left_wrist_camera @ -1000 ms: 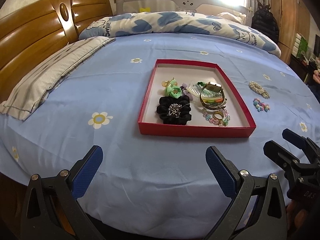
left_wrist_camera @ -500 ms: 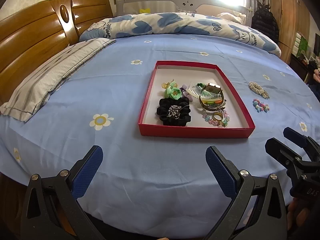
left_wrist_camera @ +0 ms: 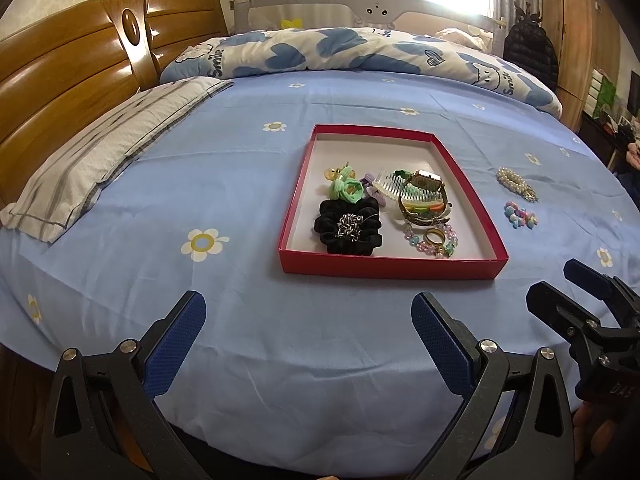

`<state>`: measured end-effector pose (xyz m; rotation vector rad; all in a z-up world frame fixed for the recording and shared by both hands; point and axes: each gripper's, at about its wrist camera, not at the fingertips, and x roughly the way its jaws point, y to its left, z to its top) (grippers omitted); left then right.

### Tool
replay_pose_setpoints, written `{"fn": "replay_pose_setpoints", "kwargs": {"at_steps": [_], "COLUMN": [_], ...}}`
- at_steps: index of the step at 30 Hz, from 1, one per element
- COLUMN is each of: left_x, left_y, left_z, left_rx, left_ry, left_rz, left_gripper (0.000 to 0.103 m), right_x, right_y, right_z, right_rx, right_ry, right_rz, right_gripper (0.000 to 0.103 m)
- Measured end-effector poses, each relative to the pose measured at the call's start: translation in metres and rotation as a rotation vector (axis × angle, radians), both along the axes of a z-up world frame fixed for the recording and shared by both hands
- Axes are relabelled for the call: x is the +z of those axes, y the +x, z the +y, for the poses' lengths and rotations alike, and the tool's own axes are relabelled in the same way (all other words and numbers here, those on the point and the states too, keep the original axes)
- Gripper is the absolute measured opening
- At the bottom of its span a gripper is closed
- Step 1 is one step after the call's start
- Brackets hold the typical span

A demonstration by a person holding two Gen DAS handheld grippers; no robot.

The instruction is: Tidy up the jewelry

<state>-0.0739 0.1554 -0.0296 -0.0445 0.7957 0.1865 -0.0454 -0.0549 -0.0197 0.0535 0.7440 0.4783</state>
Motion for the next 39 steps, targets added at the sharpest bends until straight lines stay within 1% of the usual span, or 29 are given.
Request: {"fn": "replay_pose_setpoints", "kwargs": {"at_steps": [39], "left_x": [-0.0014], "left_y": [0.0007], "left_z": [0.0001], "left_rx": [0.005], "left_ry": [-0.006], "left_rz": [0.008], "left_gripper": [0.103], "right_x": [0.0015], "right_y": [0.0004], "right_z": [0.0013], "right_rx": [0.004], "right_ry": [-0.003], "right_rz": [0.004], "right_gripper": [0.099]}}
